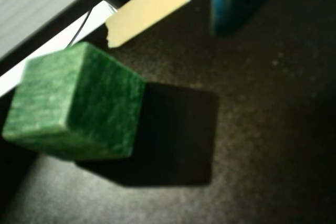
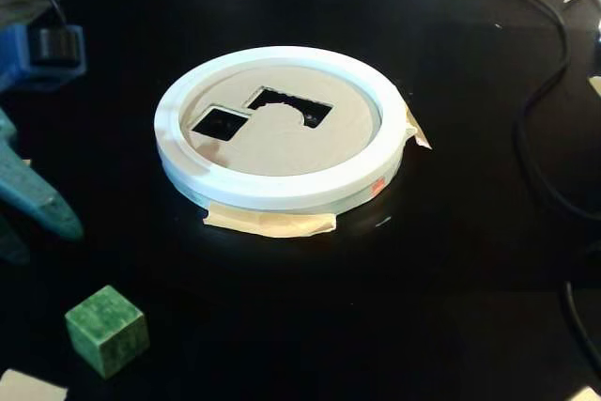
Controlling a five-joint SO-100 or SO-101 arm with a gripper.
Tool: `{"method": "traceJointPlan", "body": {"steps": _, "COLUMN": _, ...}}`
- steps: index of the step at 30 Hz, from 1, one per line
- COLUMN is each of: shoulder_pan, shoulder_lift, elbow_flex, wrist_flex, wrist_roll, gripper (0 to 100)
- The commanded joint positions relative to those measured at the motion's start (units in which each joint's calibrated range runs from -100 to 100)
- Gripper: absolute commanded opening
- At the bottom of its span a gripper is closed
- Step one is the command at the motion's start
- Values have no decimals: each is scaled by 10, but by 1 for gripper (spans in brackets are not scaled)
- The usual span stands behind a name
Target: Pick up the square block and drop it in corresponding square shaped hole
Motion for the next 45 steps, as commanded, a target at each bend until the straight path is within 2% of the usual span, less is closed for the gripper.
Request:
{"method": "traceJointPlan", "body": {"steps": 1, "shoulder_pan": 6, "shoulder_lift": -4, "elbow_flex": -2, "wrist_flex": -15, "wrist_roll": 1, "gripper": 88}}
{"method": "traceJointPlan", "body": {"steps": 45, "shoulder_pan": 11, "shoulder_lift": -4, "elbow_flex": -2, "wrist_flex": -15, "wrist_roll": 1, "gripper": 88}}
